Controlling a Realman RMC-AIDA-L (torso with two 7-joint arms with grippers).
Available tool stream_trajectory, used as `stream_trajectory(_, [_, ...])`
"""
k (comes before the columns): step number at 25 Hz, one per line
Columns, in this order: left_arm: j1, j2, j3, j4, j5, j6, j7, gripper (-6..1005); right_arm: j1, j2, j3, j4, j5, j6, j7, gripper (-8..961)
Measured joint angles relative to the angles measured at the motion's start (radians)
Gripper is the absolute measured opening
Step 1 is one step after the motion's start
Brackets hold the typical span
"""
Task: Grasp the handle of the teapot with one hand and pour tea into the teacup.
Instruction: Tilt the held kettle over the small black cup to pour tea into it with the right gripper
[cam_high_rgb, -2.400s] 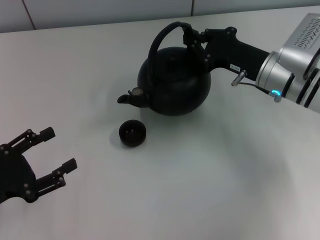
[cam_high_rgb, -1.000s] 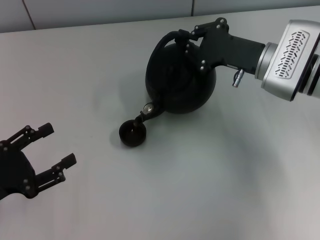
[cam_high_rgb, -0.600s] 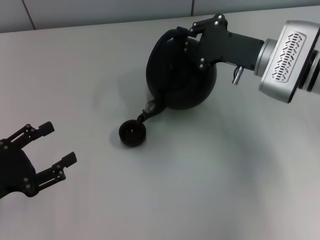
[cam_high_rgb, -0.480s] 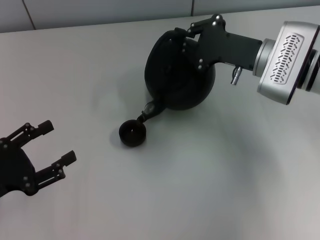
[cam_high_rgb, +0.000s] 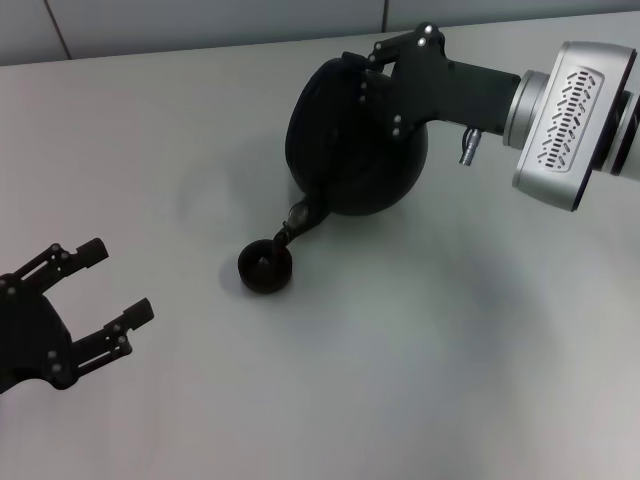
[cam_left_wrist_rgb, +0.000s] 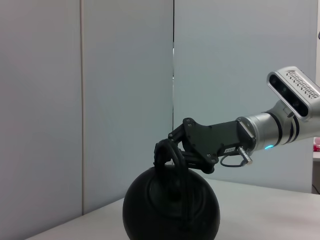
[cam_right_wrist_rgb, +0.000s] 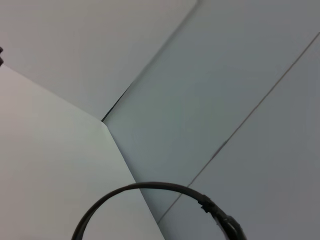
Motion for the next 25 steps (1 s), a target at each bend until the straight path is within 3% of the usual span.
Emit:
stream_trajectory(12, [0.005, 0.0, 0.0, -0.005, -0.009, 0.0, 0.003, 812, -0.001, 0.002, -0.017, -0.001, 0.001, -0.001, 0.018, 97])
stream_trajectory(25, [0.007, 0.0, 0.0, -0.005, -0.011, 0.006, 0.002, 813, -0.02, 0.002, -0.01, -0.015, 0.004, 0.049, 0.35, 100])
